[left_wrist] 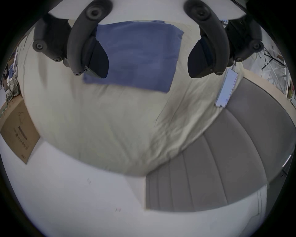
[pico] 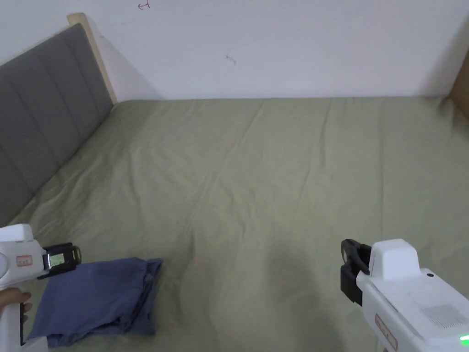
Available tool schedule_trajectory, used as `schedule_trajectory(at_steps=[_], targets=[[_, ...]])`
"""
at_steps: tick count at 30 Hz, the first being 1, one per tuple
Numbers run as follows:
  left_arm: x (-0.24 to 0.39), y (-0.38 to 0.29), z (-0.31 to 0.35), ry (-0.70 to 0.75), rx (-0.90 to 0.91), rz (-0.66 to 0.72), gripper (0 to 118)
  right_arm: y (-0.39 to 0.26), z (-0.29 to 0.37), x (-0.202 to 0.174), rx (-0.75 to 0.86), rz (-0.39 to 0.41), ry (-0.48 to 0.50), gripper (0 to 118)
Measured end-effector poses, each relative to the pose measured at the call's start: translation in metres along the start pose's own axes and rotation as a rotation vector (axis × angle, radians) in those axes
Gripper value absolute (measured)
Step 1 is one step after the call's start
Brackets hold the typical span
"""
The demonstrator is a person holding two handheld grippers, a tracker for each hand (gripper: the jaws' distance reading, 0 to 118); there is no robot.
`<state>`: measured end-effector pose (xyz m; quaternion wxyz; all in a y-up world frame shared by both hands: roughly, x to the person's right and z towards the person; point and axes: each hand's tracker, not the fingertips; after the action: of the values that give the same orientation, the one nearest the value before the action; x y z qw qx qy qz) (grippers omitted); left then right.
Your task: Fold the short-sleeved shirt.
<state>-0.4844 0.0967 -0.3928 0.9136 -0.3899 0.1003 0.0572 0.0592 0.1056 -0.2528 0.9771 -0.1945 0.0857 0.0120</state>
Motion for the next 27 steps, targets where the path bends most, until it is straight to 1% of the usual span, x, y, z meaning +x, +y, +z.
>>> schedule_trajectory(at_steps=[5,10,13,16,21,25,26,27], targets=[[0.051,0.015,0.080,-0.063,0.234,0.013,105,0.039,0.038,0.017,0.096,0.011,-0.045,0],[0.113,0.015,0.162,-0.101,0.474,-0.053,105,0.075,0.079,0.037,0.198,0.020,-0.110,0],[0.150,0.006,0.189,-0.130,0.592,-0.103,105,0.090,0.102,0.048,0.256,0.033,-0.155,0],[0.187,-0.005,0.216,-0.180,0.682,-0.118,105,0.098,0.122,0.057,0.303,0.061,-0.201,0],[0.236,-0.033,0.230,-0.221,0.749,-0.112,104,0.098,0.144,0.070,0.337,0.078,-0.243,0],[0.266,-0.058,0.232,-0.240,0.786,-0.137,98,0.091,0.157,0.078,0.357,0.086,-0.273,0],[0.271,-0.064,0.232,-0.259,0.798,-0.147,92,0.089,0.160,0.080,0.360,0.084,-0.278,0],[0.272,-0.071,0.224,-0.267,0.810,-0.158,80,0.087,0.162,0.082,0.361,0.079,-0.281,0]])
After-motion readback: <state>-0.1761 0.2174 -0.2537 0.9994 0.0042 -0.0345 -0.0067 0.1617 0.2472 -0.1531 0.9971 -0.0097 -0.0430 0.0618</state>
